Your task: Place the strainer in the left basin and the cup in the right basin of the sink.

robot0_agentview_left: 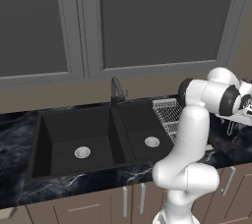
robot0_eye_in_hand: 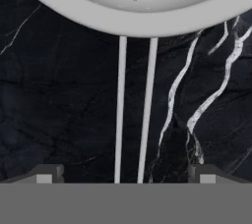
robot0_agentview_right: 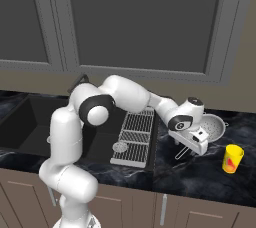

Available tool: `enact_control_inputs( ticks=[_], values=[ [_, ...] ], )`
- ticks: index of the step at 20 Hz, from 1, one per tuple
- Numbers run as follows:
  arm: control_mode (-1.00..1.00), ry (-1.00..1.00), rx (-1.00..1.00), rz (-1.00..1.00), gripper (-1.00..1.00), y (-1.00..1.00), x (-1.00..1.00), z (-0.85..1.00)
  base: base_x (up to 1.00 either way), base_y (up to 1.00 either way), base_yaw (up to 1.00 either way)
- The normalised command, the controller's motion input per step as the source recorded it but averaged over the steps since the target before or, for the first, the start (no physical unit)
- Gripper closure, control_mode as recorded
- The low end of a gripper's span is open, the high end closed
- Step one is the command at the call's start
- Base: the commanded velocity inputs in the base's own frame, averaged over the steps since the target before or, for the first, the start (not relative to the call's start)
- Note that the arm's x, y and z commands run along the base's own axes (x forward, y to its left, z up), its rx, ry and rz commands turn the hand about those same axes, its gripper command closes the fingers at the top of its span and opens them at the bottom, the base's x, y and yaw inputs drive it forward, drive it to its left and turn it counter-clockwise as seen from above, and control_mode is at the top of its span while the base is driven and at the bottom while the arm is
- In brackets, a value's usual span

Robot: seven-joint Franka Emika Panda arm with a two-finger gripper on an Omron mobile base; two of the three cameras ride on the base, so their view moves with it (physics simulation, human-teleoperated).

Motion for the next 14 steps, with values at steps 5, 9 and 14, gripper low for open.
enact_control_inputs(
  ticks=[5,9,14],
  values=[
    [-1.00,0.00,0.00,0.00,-1.00,0.00,0.02,-0.13,0.00,0.00,0.00],
    [-1.00,0.01,0.00,0.00,-1.00,0.00,0.04,-0.15,0.00,0.00,0.00],
    [-1.00,0.01,0.00,0.00,-1.00,0.00,0.03,-0.13,0.00,0.00,0.00]
  ],
)
